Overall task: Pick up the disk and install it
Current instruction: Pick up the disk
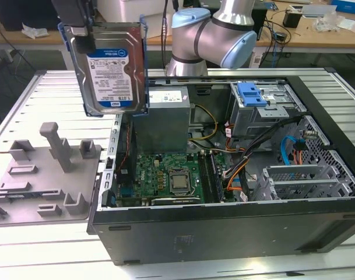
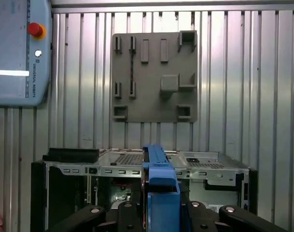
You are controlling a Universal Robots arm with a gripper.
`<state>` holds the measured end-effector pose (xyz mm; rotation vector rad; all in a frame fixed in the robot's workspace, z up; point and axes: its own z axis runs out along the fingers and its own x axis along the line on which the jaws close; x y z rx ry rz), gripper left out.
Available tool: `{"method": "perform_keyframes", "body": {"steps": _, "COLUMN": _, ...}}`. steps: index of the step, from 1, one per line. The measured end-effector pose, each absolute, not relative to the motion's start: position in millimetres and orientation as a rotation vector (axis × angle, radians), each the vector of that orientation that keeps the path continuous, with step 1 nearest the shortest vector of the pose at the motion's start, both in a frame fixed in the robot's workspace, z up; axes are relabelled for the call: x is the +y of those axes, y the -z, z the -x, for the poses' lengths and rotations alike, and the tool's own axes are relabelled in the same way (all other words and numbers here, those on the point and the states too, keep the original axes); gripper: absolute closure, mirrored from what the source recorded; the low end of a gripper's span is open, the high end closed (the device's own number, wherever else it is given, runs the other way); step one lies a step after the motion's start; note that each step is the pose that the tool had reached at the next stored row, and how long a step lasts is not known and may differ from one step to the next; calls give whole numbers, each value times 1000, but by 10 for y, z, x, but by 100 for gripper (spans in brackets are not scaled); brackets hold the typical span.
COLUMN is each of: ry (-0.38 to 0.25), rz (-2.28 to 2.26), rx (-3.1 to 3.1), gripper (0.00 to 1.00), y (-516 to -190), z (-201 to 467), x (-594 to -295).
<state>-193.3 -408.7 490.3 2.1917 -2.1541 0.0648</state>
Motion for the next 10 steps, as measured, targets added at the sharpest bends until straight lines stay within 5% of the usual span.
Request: {"method": "perform_keyframes", "body": {"steps": 10, "ry": -65, "rz": -2192, "rx": -2154, "gripper": 63, "y": -4917, "z": 1453, "x": -4321}}
